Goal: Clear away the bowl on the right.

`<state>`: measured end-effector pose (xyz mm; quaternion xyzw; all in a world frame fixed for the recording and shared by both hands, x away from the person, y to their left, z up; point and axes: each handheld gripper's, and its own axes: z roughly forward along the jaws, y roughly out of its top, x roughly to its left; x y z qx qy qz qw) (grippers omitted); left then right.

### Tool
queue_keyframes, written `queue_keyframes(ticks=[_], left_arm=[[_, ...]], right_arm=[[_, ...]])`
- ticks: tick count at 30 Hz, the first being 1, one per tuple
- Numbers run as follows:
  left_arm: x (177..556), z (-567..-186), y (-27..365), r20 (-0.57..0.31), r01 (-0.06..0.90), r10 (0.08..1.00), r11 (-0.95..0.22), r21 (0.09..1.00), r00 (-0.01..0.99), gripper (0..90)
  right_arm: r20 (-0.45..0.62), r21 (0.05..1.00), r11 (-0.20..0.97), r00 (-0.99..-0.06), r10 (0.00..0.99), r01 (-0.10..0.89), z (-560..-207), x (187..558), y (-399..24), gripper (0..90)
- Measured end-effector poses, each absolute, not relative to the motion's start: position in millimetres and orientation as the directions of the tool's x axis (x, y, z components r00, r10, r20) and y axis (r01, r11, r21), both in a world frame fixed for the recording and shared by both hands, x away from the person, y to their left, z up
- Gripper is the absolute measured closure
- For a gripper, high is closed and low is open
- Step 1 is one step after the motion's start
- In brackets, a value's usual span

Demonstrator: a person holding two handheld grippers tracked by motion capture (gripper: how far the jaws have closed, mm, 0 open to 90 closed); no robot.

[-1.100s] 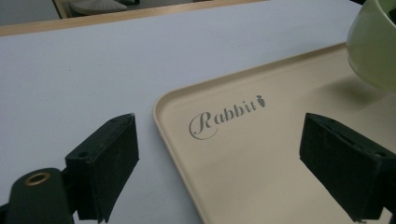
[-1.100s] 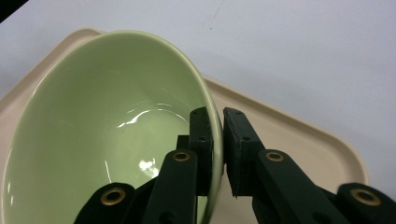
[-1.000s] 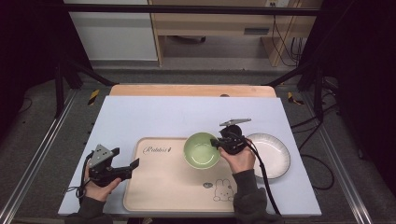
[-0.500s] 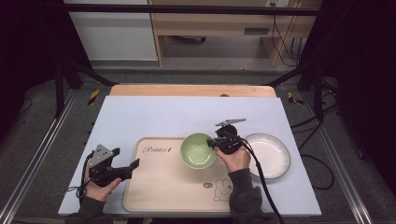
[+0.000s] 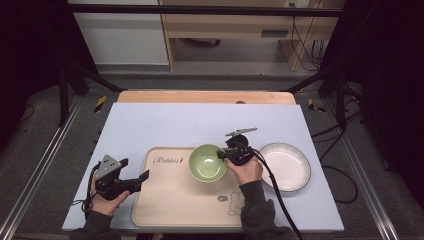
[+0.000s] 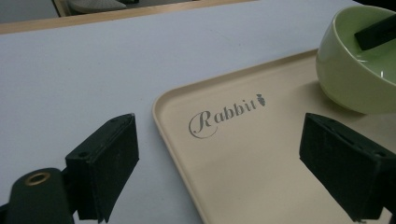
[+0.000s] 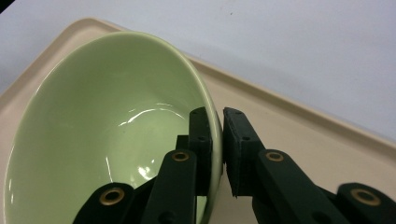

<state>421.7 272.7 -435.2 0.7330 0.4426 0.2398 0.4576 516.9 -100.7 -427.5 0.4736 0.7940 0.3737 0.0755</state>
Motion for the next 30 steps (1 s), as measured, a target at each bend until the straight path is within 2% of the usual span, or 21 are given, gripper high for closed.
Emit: queue_keyframes(ticks=[30], left_arm=[[422,-436,272,-0.05,0.433,0.867,-0.196,0.88,0.495,11.6]], right_arm=[[0.226,0.639,0.283,-0.526,0.82,0.715,-443,523,-97,83.1]])
